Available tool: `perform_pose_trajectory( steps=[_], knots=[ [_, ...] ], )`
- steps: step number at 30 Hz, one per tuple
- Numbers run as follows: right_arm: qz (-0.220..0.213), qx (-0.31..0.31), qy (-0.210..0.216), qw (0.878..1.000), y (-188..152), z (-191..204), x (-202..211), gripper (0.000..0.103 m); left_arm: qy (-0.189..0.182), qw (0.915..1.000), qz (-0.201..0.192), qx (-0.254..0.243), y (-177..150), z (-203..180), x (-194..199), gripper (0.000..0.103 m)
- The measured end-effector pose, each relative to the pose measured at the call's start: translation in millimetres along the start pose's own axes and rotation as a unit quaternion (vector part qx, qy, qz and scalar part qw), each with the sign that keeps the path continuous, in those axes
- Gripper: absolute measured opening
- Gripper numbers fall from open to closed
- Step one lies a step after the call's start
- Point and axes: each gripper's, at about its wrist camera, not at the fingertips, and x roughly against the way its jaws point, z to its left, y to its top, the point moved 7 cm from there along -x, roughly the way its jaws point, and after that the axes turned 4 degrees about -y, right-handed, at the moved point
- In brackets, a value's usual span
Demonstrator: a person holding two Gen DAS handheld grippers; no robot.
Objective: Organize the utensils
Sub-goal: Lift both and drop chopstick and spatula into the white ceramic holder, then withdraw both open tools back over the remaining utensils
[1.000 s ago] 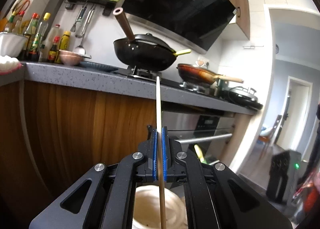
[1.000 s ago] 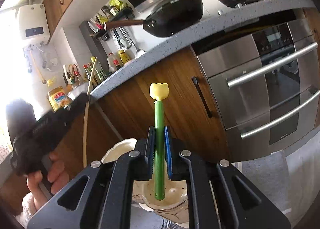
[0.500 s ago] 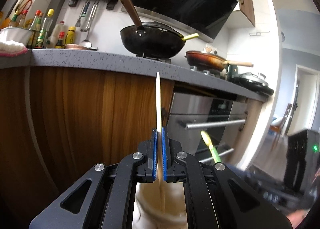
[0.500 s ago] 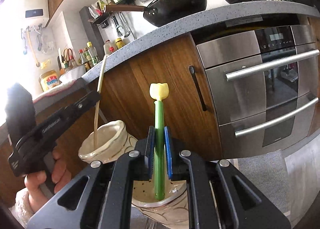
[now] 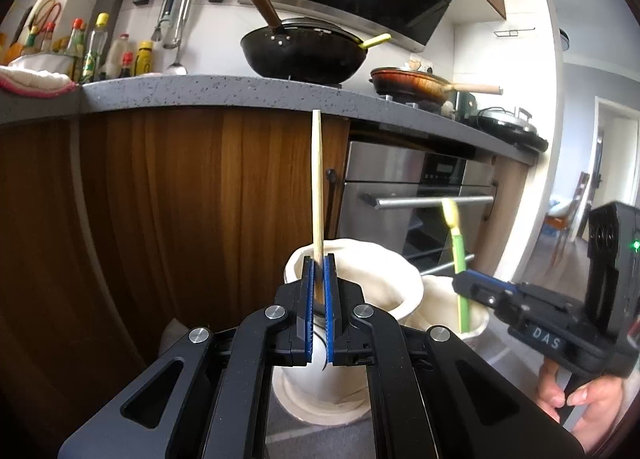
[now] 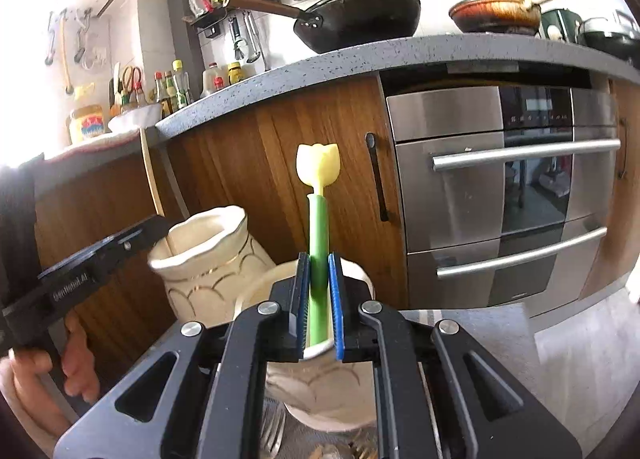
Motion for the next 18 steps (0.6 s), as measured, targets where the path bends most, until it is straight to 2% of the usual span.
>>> perform_pose_trajectory(
  steps=[10, 13, 18],
  knots=[
    [-0.002, -0.023, -0.002, 1.000, -3, -6, 13, 0.010, 0.014, 0.9999, -0.006, -0.002, 5, 6, 7, 0.006],
    [-0.007, -0.021, -0.008, 1.000, -1, -6, 15, 0.011, 0.016, 0.9998, -0.009, -0.001, 6, 7, 10, 0.015],
    [-0.002, -0.025, -0.016, 1.000, -4, -11, 15, 0.016, 0.022, 0.9997, -0.011, -0.006, 7, 6, 13, 0.017]
  ],
)
